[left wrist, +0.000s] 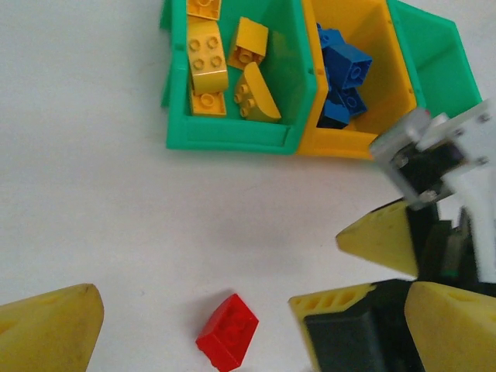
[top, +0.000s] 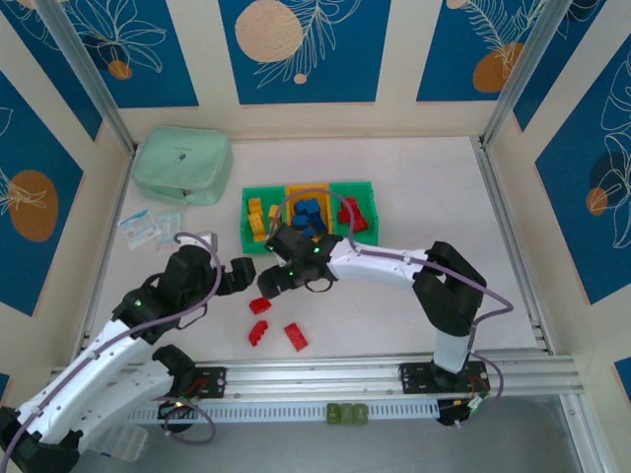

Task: Sort the legos into containers by color
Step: Pick up the lego from the bottom-center of the table.

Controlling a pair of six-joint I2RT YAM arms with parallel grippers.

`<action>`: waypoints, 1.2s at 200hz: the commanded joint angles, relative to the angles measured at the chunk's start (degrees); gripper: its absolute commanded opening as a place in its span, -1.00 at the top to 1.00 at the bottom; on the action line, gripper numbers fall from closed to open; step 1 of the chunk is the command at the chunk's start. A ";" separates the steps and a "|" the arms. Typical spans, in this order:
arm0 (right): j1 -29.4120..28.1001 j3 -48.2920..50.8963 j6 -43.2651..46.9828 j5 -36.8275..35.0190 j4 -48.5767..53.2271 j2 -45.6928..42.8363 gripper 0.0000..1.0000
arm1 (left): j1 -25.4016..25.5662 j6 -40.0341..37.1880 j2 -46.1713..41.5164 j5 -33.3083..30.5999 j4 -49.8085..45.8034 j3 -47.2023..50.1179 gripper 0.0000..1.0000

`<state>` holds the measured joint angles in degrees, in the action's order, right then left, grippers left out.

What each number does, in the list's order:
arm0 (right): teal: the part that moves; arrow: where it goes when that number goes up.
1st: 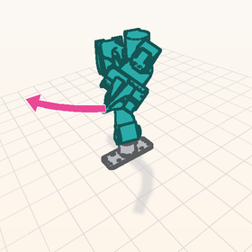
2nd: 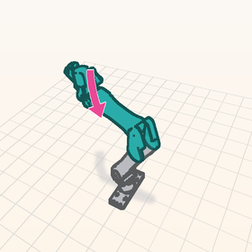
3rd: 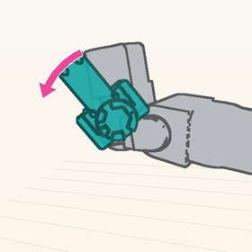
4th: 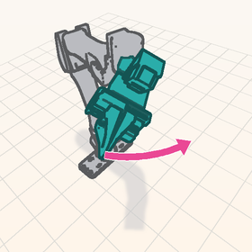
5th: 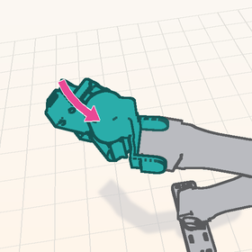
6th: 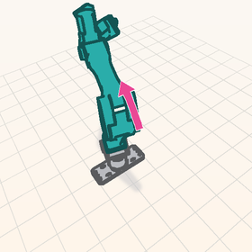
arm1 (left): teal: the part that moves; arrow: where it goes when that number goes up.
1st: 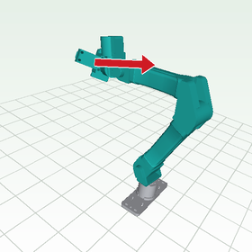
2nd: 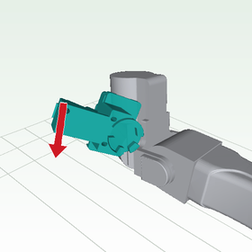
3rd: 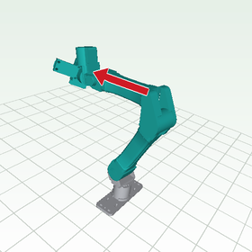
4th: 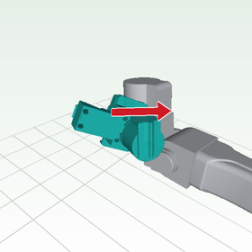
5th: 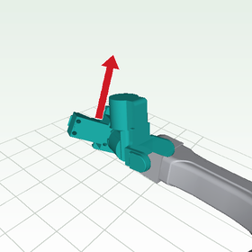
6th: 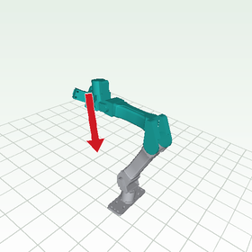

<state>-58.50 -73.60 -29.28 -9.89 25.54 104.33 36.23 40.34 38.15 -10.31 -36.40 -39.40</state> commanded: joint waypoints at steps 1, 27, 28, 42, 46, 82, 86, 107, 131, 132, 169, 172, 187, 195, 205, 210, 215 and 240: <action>-1.81 -1.81 -0.68 2.26 -2.60 2.19 -0.69 | -0.36 1.54 -2.52 -3.07 -4.56 0.53 -0.99; -3.40 -2.89 -0.39 2.30 -3.30 4.91 -0.71 | -0.37 2.58 -4.99 -4.44 -6.62 0.98 -0.99; -3.47 -2.92 -0.50 2.32 -3.26 5.04 -0.71 | -0.37 2.61 -5.05 -4.54 -6.73 0.99 -0.99; -3.97 -3.85 -1.65 2.38 -2.81 6.37 -0.71 | -0.38 3.11 -6.16 -5.38 -7.80 1.23 -0.99; -4.18 -4.15 -2.01 2.42 -2.70 6.70 -0.71 | -0.39 3.24 -6.51 -5.57 -7.97 1.32 -0.99; -5.75 -7.10 -3.04 1.87 -1.90 9.97 -0.68 | -0.37 4.11 -8.85 -6.42 -8.49 2.21 -0.99; -5.75 -7.49 -3.19 1.73 -1.61 10.36 -0.68 | -0.37 4.13 -9.01 -6.52 -8.56 2.22 -0.99; -5.75 -8.71 -3.68 1.76 -0.87 11.91 -0.63 | -0.42 4.14 -9.49 -6.88 -8.99 2.27 -0.99; -6.08 -9.40 -3.86 1.45 -0.28 13.03 -0.56 | -0.38 4.14 -9.66 -7.17 -9.21 2.30 -0.99; -6.04 -9.42 -3.86 1.45 -0.21 13.06 -0.56 | -0.37 4.14 -9.67 -7.18 -9.21 2.30 -0.99; -6.36 -9.70 -4.12 0.84 0.88 14.37 -0.43 | -0.38 4.22 -9.76 -7.32 -9.04 2.65 -0.99; -6.42 -9.69 -4.08 0.90 0.91 14.46 -0.42 | -0.38 4.22 -9.76 -7.31 -8.99 2.59 -0.99; -6.40 -10.13 -4.08 0.98 1.47 15.15 -0.38 | -0.45 4.20 -9.76 -7.29 -8.78 2.72 -0.99; -6.40 -10.31 -4.03 0.92 1.70 15.37 -0.34 | -0.44 4.22 -9.76 -7.30 -8.66 2.74 -0.99; -6.45 -10.33 -4.03 0.93 1.76 15.39 -0.30 | -0.42 4.22 -9.76 -7.36 -8.68 2.64 -0.99; -6.50 -10.33 -3.95 0.92 1.79 15.33 -0.28 | -0.42 4.22 -9.76 -7.40 -8.69 2.72 -0.99; -6.50 -10.33 -3.87 0.92 1.79 15.24 -0.25 | -0.46 4.24 -9.77 -7.39 -8.69 2.66 -0.99; -6.51 -10.44 -3.86 0.93 1.99 14.78 -0.15 | -0.45 4.15 -9.76 -7.43 -8.53 2.63 -0.99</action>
<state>-64.34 -82.63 -33.06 -9.87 25.91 118.37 36.21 43.72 28.93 -16.62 -44.60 -37.17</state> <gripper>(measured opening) 0.589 0.993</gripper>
